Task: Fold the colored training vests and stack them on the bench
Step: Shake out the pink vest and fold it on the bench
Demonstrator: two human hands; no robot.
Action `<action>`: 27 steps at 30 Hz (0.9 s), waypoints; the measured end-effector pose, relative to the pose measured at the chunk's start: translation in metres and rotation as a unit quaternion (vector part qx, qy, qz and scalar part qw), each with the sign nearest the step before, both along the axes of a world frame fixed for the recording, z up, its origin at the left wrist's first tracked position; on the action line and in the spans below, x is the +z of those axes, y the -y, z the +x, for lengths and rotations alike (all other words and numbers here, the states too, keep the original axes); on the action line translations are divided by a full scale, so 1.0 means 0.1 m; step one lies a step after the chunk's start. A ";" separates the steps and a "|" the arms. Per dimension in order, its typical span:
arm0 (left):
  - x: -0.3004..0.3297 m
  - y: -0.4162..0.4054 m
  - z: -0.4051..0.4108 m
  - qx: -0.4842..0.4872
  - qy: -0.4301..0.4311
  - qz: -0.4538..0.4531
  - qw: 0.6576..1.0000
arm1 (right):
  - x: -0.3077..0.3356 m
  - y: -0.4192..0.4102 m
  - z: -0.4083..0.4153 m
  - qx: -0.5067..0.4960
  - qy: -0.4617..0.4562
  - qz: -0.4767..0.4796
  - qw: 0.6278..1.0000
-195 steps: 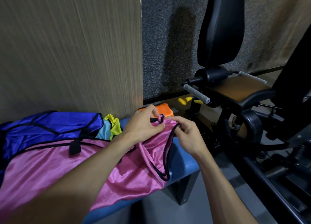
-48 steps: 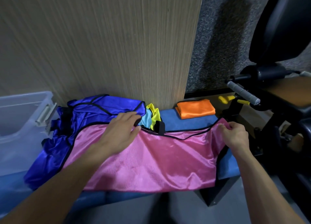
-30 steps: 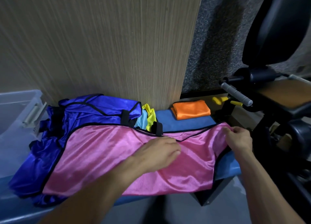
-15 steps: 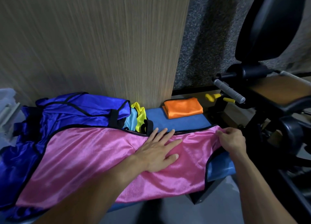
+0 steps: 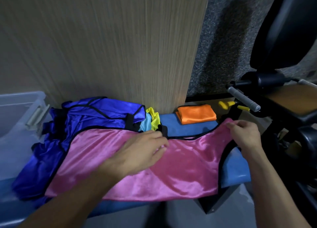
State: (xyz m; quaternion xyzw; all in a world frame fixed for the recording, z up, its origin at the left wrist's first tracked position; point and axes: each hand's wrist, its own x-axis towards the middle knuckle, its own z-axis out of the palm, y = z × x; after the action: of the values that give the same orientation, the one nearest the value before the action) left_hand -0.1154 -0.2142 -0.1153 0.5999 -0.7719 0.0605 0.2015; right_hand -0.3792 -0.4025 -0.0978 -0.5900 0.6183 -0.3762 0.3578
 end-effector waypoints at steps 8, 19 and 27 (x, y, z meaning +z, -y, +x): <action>0.23 -0.73 0.34 0.147 -0.359 -0.026 0.922 | 0.57 -0.85 1.10 0.204 0.130 -0.072 0.968; 0.25 -1.13 0.93 0.232 -0.692 -0.024 0.684 | 0.10 -2.04 2.71 0.386 0.010 -0.119 0.915; 0.18 -1.17 1.05 0.208 -0.692 0.003 0.692 | 0.07 -2.16 2.66 0.511 0.191 0.123 0.829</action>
State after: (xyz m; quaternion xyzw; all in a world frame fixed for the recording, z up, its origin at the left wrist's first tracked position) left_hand -0.0103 -0.0975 -0.0971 0.6177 -0.2703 -0.3339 0.6587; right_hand -0.1134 -0.1867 -0.0906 -0.6896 0.1888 -0.1655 0.6792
